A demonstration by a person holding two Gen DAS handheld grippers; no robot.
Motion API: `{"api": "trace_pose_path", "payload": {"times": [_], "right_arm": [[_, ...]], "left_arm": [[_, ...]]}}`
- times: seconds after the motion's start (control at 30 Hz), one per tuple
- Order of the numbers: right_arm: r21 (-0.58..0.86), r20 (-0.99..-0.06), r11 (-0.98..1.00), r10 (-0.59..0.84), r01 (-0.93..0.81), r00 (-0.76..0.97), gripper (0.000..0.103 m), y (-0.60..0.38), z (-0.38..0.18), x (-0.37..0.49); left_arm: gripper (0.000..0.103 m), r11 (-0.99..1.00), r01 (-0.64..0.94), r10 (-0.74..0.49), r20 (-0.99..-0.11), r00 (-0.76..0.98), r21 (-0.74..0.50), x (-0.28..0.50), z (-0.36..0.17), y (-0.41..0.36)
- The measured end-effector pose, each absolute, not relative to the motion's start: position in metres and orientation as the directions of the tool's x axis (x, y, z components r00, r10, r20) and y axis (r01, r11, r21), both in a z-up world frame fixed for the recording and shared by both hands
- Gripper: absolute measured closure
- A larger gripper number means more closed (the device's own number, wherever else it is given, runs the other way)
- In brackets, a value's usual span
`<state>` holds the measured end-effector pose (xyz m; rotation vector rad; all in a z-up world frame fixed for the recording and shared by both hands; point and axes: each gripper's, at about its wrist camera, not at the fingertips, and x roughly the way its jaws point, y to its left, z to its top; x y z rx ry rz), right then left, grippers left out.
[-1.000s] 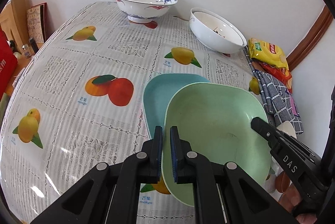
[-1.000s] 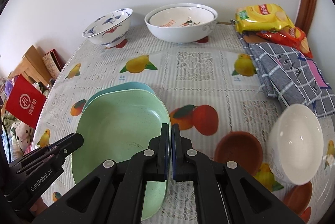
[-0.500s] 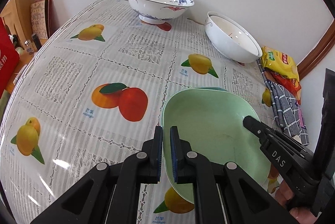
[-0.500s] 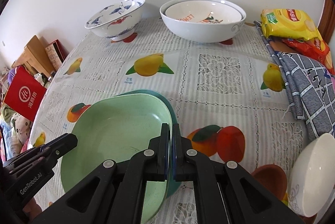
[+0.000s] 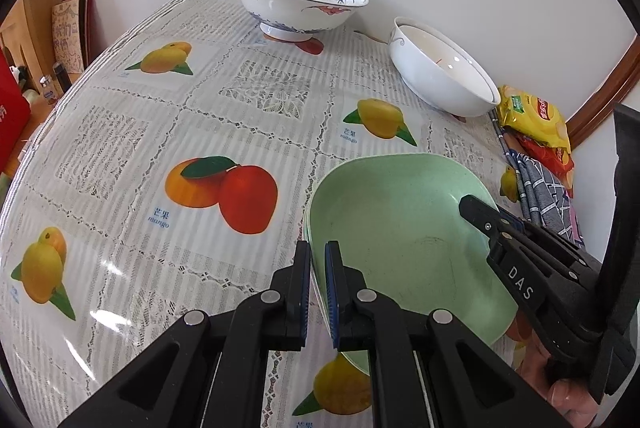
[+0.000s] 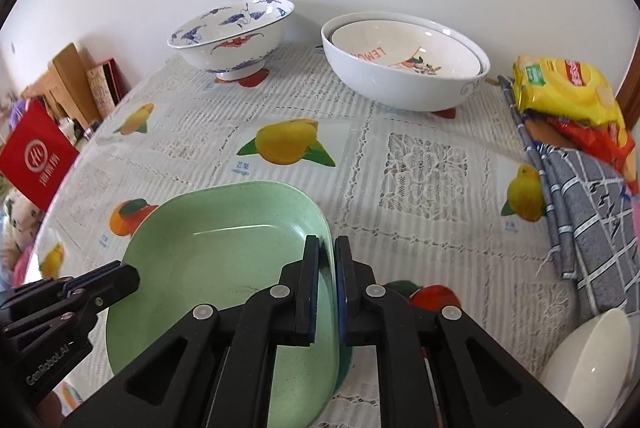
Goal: Organize plates and bowls
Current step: 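Carry the green plate with both grippers and lower it onto the light-blue plate, then open both grippers and move them toward the brown clay bowl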
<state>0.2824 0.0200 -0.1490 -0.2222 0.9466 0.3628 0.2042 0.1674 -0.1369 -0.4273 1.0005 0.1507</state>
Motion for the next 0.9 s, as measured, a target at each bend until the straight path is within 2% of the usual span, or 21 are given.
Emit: {"api": "trace_pose_path", "payload": {"times": [0.2,0.3,0.4,0.47,0.53,0.57,0.63,0.73,0.8,0.9], "right_arm": [[0.010,-0.829,0.935,0.207,-0.355,0.520,0.091,0.005,-0.145,0.280],[0.022,-0.825,0.942,0.206,-0.334,0.526,0.088,-0.005,-0.139,0.270],[0.040,-0.821,0.952,0.205,-0.305,0.533,0.079,-0.022,-0.131,0.257],[0.045,-0.819,0.955,0.204,-0.294,0.537,0.070,-0.034,-0.125,0.246],[0.042,-0.813,0.960,0.194,-0.276,0.550,0.059,-0.049,-0.119,0.232],[0.035,-0.808,0.963,0.184,-0.266,0.559,0.057,-0.056,-0.116,0.225],[0.011,-0.807,0.970,0.153,-0.244,0.570,0.052,-0.071,-0.112,0.213],[-0.020,-0.811,0.984,0.088,-0.178,0.578,0.051,-0.097,-0.107,0.195],[-0.018,-0.801,0.991,0.067,-0.135,0.595,0.051,-0.118,-0.103,0.182],[-0.023,-0.801,0.996,0.033,-0.085,0.598,0.051,-0.151,-0.101,0.163]], "left_arm": [[0.095,0.922,-0.299,-0.052,-0.843,0.536,-0.247,0.197,-0.129,0.163],[0.091,0.926,-0.293,-0.047,-0.843,0.535,-0.238,0.191,-0.124,0.160],[0.082,0.933,-0.286,-0.034,-0.843,0.536,-0.220,0.183,-0.117,0.153],[0.068,0.938,-0.277,-0.028,-0.839,0.543,-0.210,0.176,-0.110,0.147],[0.060,0.938,-0.271,-0.028,-0.829,0.558,-0.214,0.169,-0.102,0.140],[0.055,0.939,-0.267,-0.030,-0.824,0.565,-0.217,0.166,-0.098,0.136],[0.052,0.945,-0.246,-0.033,-0.812,0.583,-0.215,0.159,-0.089,0.125],[0.041,0.959,-0.223,-0.009,-0.807,0.591,-0.174,0.153,-0.078,0.105],[0.040,0.969,-0.200,0.003,-0.801,0.598,-0.146,0.148,-0.072,0.089],[0.034,0.968,-0.183,-0.028,-0.801,0.599,-0.170,0.144,-0.069,0.068]]}}
